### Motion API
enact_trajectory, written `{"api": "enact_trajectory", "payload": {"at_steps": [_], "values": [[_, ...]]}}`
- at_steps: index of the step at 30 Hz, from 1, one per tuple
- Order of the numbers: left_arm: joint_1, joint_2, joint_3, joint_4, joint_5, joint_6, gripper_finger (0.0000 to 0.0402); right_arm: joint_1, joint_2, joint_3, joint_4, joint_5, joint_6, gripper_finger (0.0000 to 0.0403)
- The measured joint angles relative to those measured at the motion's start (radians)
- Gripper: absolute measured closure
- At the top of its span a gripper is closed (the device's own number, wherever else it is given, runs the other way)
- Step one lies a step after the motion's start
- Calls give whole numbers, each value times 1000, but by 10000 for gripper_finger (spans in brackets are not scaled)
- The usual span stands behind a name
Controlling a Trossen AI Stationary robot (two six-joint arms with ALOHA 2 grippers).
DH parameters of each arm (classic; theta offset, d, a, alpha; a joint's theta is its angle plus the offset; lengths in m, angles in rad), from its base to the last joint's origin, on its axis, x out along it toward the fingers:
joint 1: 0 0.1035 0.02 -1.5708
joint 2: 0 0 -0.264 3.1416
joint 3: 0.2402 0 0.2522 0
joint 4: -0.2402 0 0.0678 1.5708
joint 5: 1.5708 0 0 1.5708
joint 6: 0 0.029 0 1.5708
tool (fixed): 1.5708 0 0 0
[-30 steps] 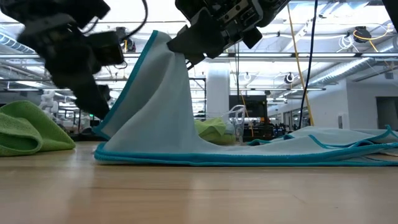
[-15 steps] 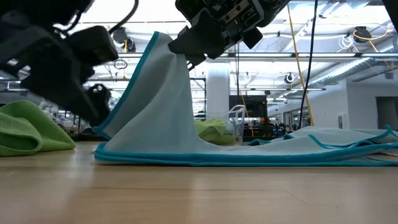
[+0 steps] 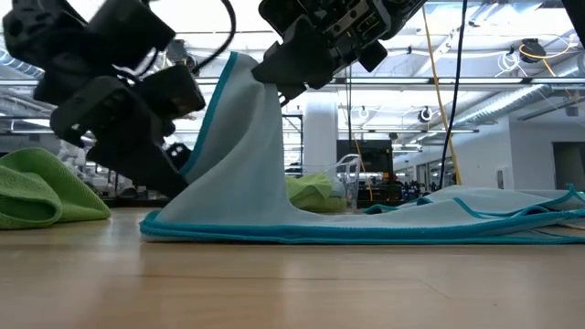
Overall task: Fold microfiber towels
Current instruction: Fold the left blue microfiber cloth
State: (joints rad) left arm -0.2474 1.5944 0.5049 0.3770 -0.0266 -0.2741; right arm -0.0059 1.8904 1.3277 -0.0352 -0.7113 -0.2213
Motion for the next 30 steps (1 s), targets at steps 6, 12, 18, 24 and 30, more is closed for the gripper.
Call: {"api": "enact_trajectory", "payload": {"at_steps": [6,12,18,24,30], "values": [[69,48,0,55,165,71,98,0,0,0,0,0,-2,399],[114,96,0,127,248,99,140,0,0,0,0,0,-3,399],[118,119,0,132,279,160,229,0,0,0,0,0,-4,399],[115,121,0,119,289,184,347,-1,0,0,-1,1,-3,399],[109,82,-2,80,234,-19,389,-20,-17,-2,-12,8,23,399]]}}
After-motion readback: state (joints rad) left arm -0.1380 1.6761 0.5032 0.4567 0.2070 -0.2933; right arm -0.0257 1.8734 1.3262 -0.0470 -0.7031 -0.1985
